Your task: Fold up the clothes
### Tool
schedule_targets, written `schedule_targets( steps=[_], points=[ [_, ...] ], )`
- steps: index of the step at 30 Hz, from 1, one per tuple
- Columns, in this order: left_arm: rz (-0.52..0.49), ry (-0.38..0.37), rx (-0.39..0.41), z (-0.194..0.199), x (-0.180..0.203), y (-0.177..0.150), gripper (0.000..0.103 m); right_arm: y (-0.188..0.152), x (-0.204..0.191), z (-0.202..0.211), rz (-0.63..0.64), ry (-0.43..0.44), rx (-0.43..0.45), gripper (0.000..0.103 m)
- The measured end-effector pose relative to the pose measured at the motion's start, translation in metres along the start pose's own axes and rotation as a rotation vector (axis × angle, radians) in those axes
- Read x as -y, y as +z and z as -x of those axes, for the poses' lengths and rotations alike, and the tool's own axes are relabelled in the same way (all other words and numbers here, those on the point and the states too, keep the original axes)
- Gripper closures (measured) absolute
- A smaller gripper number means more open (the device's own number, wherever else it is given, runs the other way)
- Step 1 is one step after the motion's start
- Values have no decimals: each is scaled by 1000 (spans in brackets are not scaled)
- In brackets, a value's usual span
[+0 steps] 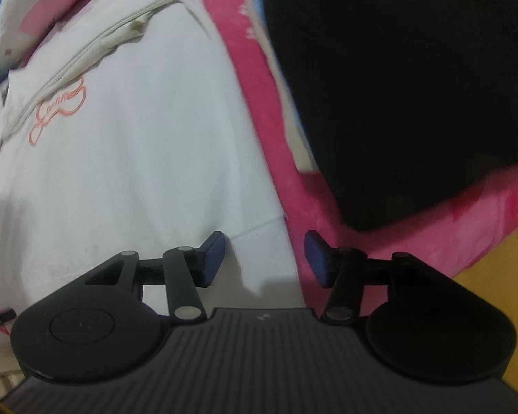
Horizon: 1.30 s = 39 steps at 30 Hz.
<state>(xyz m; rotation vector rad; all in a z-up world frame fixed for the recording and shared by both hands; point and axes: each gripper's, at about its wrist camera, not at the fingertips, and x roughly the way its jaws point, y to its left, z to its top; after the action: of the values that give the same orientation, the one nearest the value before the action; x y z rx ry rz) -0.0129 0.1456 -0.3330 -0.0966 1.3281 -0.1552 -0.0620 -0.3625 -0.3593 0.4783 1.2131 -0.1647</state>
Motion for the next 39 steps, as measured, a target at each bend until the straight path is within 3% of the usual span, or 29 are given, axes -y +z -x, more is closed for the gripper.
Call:
schedule_targets(
  steps=[4, 9, 12, 15, 20, 21, 22, 23, 24, 25, 31, 34, 39],
  points=[
    [-10, -5, 7, 3, 0, 0, 44, -7, 8, 6, -65, 80, -28, 53],
    [10, -20, 29, 4, -3, 6, 44, 6, 13, 5, -99, 81, 10, 53],
    [24, -28, 24, 1, -3, 4, 44, 7, 13, 1, -94, 107, -21, 53],
    [24, -68, -8, 0, -2, -2, 50, 7, 14, 3, -92, 141, -62, 72],
    [44, -58, 4, -2, -1, -7, 55, 11, 22, -4, -131, 160, -72, 77],
    [54, -57, 8, -3, -2, -7, 60, 11, 23, -5, -135, 166, -73, 80],
    [42, -42, 12, -2, 0, -7, 69, 11, 23, -7, -139, 172, -75, 93],
    [30, -26, 17, -1, 2, -7, 76, 11, 24, -6, -141, 186, -76, 98],
    [9, -8, 26, 3, 4, -8, 89, 10, 24, -3, -140, 196, -74, 98],
    [-10, 8, 34, 8, 7, -8, 94, 9, 22, 0, -133, 201, -68, 98],
    [-13, 2, 79, 51, 10, -6, 97, 18, 5, 34, -77, 248, -23, 99],
    [-9, 5, 36, 50, 12, -4, 97, 20, 11, 28, -106, 223, -69, 99],
    [26, -42, 77, 73, 9, 18, 97, 33, 7, 49, -140, 318, -31, 99]
  ],
)
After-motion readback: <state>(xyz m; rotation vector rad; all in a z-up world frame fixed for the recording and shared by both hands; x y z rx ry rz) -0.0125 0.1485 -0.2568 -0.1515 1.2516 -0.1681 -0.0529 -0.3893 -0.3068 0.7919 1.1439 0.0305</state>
